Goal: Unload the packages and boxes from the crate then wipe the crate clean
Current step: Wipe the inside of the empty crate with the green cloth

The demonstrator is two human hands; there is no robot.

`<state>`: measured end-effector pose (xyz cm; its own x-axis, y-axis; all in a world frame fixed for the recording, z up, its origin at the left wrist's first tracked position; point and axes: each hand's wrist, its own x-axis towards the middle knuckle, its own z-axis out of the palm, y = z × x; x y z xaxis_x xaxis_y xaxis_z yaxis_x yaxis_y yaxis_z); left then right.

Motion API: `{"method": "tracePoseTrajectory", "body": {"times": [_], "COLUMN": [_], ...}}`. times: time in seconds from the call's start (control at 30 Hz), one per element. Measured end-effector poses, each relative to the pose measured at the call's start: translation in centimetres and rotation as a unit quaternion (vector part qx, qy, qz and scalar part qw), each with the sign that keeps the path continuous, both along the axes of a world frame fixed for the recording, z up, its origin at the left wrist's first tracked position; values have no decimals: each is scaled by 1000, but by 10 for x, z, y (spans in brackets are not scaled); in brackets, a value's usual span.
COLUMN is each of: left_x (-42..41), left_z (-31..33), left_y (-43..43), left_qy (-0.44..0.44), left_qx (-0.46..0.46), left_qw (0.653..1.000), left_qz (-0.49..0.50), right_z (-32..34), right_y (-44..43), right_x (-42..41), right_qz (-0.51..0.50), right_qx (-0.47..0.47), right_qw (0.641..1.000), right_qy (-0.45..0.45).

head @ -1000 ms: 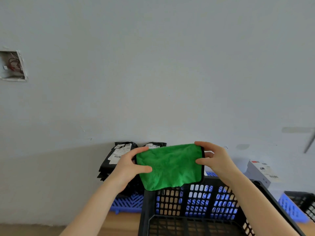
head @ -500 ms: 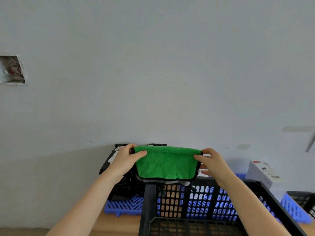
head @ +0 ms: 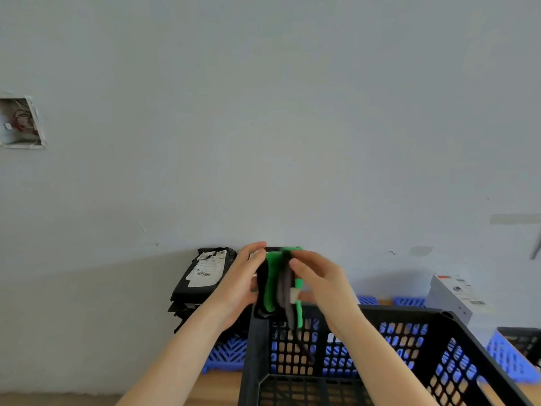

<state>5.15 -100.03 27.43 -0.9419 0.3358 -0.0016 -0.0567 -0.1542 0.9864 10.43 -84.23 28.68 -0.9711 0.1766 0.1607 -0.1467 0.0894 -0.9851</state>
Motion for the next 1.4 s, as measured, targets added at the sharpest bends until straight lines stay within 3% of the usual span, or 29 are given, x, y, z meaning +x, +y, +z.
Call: {"method": "tracePoseTrajectory", "body": {"times": [0.07,0.2,0.37,0.4,0.5,0.57,0.77,0.9,1.0,1.2,1.4], "left_x": [3,1,3,5,8,8,8,-3,-13,-27,-36], "left_z": [0,-11,-18,-18,-28,-39,-83,-124,-162,-248,-324], "left_y": [4,-5,-29,-35,-58,-76,-146,-197,-229,-257,-250], "left_qy": [9,56,40,45,57,59,38,59,53,14,11], "left_qx": [25,-31,3,10,-1,-25,-99,-186,-238,-334,-373], "left_qw": [1000,996,990,988,980,978,989,979,969,942,926], "left_qz": [-16,63,132,147,189,197,104,66,48,-2,-67], "right_z": [0,-8,-28,-33,-48,-55,-88,-120,-156,-247,-321], "right_y": [-10,-12,-12,-16,-37,-54,-124,-177,-215,-249,-249], "right_x": [2,-1,-18,-22,-25,-27,-38,-37,-37,-42,-52], "right_qz": [73,137,7,38,187,205,90,141,125,68,89], "right_qx": [-20,-43,111,94,-87,-111,36,198,281,290,310], "right_qw": [997,989,993,995,976,969,993,964,938,919,898], "right_qy": [-20,-26,40,22,-68,-75,-72,-111,-163,-259,-299]}}
